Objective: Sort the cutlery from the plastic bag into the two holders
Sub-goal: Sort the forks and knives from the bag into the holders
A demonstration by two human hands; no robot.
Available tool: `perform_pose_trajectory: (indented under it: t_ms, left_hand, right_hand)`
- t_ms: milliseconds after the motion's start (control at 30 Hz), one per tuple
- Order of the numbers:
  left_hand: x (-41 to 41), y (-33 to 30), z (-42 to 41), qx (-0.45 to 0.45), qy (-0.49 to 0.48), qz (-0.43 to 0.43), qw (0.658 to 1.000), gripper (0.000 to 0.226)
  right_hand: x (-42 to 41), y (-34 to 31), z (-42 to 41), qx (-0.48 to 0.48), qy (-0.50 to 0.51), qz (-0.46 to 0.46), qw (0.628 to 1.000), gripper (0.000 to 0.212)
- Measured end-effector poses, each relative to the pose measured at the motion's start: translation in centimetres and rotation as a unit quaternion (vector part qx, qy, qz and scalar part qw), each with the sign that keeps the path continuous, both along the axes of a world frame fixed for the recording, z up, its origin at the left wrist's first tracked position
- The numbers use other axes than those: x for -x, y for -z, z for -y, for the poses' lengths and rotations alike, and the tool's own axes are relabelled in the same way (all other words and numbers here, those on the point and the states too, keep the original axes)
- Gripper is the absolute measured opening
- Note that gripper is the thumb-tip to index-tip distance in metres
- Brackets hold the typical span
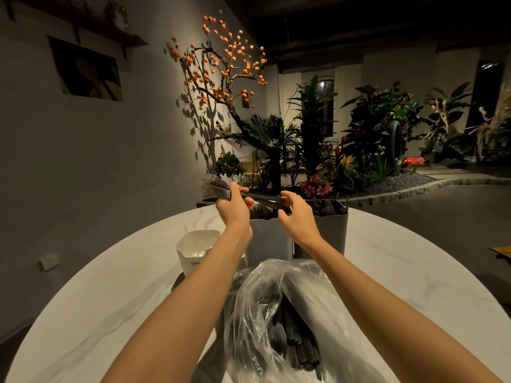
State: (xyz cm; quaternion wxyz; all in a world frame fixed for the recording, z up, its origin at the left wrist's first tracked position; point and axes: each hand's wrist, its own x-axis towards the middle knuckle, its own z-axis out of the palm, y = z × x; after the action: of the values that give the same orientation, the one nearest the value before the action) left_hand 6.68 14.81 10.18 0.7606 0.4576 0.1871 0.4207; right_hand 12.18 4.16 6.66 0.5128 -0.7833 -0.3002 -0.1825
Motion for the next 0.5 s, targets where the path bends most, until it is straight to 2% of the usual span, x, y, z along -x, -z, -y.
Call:
perform_pose_trajectory:
  t_ms: [133, 333, 500]
  left_hand:
    - [-0.1, 0.1, -0.3, -0.050, -0.039, -0.023, 0.998, 0.023]
    - [-0.5, 0.2, -0.7, -0.064, -0.066, -0.039, 0.995, 0.027]
    - [-0.9, 0.8, -1.4, -0.131, -0.052, -0.091, 0.986, 0.032]
  right_hand:
    - [-0.1, 0.1, 0.4, 0.017, 0.000, -0.018, 1.000, 0.043]
    - [-0.7, 0.6, 0.5, 0.091, 0.016, 0.001, 0.996, 0.041]
    - [-0.5, 1.1, 0.2, 0.264, 0.062, 0.091, 0.958, 0.045]
